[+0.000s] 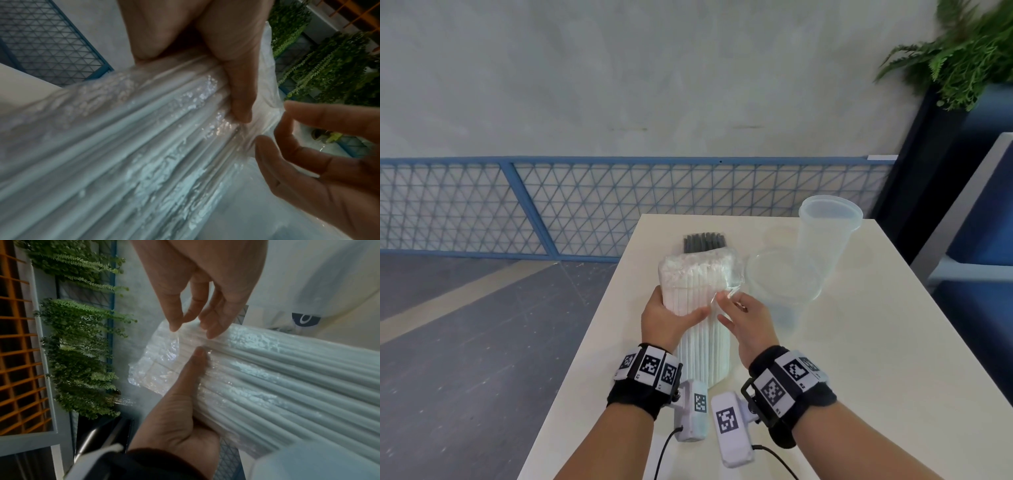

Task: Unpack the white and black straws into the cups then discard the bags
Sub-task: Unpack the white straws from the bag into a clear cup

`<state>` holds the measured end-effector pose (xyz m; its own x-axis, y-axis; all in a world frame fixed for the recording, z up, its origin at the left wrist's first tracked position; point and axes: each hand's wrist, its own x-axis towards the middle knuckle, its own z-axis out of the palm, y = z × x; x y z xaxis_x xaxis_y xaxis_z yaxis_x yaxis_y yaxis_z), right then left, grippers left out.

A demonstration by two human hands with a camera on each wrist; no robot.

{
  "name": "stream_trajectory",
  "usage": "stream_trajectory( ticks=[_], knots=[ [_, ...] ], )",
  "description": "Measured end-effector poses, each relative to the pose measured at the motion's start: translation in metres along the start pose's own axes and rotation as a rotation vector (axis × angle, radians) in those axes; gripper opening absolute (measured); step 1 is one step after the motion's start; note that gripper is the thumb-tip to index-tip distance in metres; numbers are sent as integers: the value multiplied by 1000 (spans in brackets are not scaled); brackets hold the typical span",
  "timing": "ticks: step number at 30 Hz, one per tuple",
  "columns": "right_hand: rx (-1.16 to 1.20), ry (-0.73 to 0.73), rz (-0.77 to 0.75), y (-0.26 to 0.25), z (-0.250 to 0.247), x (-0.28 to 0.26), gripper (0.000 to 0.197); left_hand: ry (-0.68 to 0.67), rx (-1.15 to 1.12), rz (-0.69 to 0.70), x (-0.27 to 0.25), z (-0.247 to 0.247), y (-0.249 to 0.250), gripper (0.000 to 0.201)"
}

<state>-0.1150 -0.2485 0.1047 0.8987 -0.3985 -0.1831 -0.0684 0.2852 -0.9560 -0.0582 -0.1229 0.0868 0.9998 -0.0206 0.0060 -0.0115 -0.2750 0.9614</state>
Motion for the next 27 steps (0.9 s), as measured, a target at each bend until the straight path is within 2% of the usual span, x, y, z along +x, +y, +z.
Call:
stream_trajectory(
  ticks=[4,14,24,27],
  knots=[
    [66,-22,32,-3,2,-5,4,29,-21,-7,1,-2,-1,58],
    [103,-40,-1,-27,0,-16,5,24,14,-17,5,2,-3,54],
    [156,-44,38,-40,-3,-23,5,13,24,-16,3,5,0,54],
    [165,-17,-13,-50,-4,-21,7,15,16,-23,4,3,-1,57]
  ],
)
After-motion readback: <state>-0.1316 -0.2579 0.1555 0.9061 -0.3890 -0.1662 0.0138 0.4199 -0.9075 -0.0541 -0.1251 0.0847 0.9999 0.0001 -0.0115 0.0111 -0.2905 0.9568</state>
